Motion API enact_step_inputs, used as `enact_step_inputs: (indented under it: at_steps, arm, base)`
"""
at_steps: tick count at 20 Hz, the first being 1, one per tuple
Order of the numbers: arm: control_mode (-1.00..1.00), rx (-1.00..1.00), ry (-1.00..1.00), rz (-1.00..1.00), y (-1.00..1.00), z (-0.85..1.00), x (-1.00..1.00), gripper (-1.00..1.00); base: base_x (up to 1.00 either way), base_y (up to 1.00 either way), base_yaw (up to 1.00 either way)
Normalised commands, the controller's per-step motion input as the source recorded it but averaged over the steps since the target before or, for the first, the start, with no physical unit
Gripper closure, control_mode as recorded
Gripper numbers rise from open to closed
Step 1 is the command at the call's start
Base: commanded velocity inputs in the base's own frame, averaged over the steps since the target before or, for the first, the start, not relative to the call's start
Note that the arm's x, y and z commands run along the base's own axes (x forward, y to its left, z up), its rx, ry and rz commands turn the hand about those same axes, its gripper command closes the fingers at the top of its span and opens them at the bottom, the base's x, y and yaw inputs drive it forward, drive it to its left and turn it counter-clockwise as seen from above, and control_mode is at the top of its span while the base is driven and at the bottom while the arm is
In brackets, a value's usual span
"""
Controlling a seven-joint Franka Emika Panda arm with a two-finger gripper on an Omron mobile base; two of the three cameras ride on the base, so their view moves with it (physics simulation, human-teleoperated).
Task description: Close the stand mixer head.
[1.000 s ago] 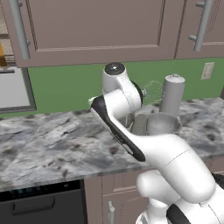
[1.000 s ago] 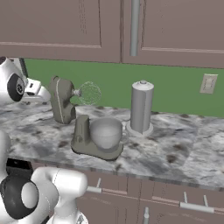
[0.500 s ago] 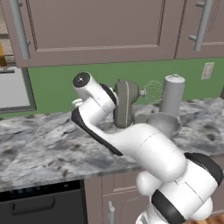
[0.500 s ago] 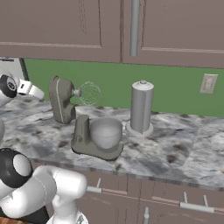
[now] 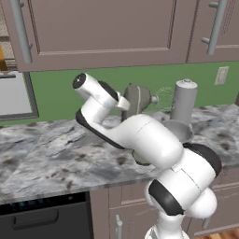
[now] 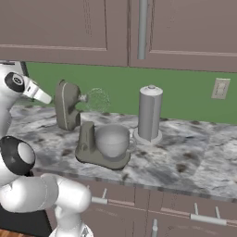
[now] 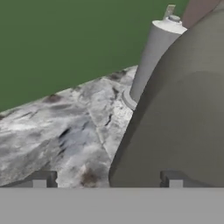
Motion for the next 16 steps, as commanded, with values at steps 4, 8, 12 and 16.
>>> enact_step_inputs:
  at_steps: [4, 8, 12, 16]
  arm:
    - [-1.0, 0.15, -0.01, -0.29, -1.0, 0.0, 0.22, -1.0]
    - [-1.0, 0.16, 0.0, -0.25, -1.0, 0.0, 0.0, -1.0]
    - [-1.0, 0.22, 0.0, -0.15, -1.0, 0.0, -0.07, -1.0]
    - [-1.0, 0.25, 0.0, -0.02, -1.0, -0.31, -0.43, -1.0]
  base:
    - [0.0, 0.0, 0.0]
    - [0.0, 0.0, 0.0]
    - [0.0, 0.0, 0.0]
    - [0.0, 0.0, 0.0]
